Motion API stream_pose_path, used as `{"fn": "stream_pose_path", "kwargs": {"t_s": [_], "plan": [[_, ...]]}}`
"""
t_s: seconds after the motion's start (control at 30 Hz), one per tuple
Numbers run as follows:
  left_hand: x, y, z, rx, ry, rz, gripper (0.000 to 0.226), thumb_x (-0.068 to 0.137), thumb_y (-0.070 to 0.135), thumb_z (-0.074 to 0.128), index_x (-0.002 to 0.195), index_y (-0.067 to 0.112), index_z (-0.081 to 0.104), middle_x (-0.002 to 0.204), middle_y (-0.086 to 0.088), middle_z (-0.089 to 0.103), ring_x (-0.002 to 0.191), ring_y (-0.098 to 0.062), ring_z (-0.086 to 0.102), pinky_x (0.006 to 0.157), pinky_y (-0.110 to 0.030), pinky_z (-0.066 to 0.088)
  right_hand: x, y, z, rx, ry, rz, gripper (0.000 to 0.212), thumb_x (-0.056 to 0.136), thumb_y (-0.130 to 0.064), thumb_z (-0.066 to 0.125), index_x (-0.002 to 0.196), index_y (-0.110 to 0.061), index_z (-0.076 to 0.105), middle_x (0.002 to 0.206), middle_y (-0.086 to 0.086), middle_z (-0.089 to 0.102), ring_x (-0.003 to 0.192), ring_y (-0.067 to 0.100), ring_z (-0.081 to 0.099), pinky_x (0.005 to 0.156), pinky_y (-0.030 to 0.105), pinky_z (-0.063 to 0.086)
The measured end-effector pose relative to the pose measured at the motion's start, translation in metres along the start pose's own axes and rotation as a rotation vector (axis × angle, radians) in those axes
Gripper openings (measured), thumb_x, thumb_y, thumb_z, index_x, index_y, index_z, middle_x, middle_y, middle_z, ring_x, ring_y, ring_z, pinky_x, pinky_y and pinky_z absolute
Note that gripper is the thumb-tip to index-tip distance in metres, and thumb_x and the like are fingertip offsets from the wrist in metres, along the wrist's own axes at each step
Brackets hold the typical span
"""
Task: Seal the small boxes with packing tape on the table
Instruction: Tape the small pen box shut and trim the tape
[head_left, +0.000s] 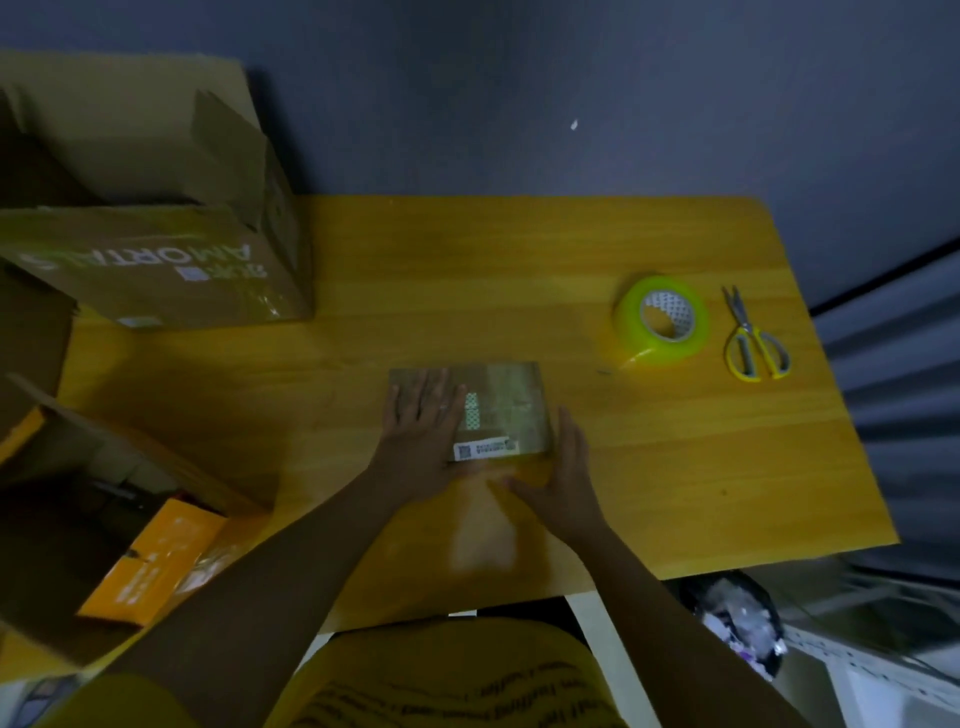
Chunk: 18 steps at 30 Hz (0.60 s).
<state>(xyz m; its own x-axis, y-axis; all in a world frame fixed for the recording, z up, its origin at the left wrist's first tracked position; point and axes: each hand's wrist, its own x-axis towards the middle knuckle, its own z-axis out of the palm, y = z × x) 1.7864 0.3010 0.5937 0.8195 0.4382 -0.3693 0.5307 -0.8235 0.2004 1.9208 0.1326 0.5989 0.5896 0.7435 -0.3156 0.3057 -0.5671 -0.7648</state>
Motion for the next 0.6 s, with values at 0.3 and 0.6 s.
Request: {"fn": "stream_pose_path", "kwargs": {"t_s": [0.3, 0.6], "plan": [[0.017, -0.024, -0.073, -0.767, 0.050, -0.256, 0.037, 0.103, 0.041, 0.035, 0.110, 0.019, 0.063, 0.118, -0.008, 0.065, 0.098, -0.026, 0.062, 0.088, -0.040, 0.051, 0.086, -0.086, -0.029, 0.363, 0.087, 0.027, 0.050, 0.093, -0.018, 0.063, 0.139, -0.017, 0.045, 0.132, 0.005, 0.044, 0.112, 0.019, 0.053, 0.077, 0.020, 0.051], [0.013, -0.025, -0.070, -1.050, -0.204, -0.351, 0.045, 0.103, 0.042, 0.034, 0.129, 0.010, 0.053, 0.126, -0.011, 0.059, 0.106, -0.023, 0.059, 0.088, -0.033, 0.045, 0.102, -0.101, 0.007, 0.098, -0.169, 0.017, 0.074, 0.097, -0.044, 0.052, 0.155, -0.032, 0.008, 0.149, -0.003, 0.029, 0.125, 0.018, 0.044, 0.082, 0.025, 0.047]]}}
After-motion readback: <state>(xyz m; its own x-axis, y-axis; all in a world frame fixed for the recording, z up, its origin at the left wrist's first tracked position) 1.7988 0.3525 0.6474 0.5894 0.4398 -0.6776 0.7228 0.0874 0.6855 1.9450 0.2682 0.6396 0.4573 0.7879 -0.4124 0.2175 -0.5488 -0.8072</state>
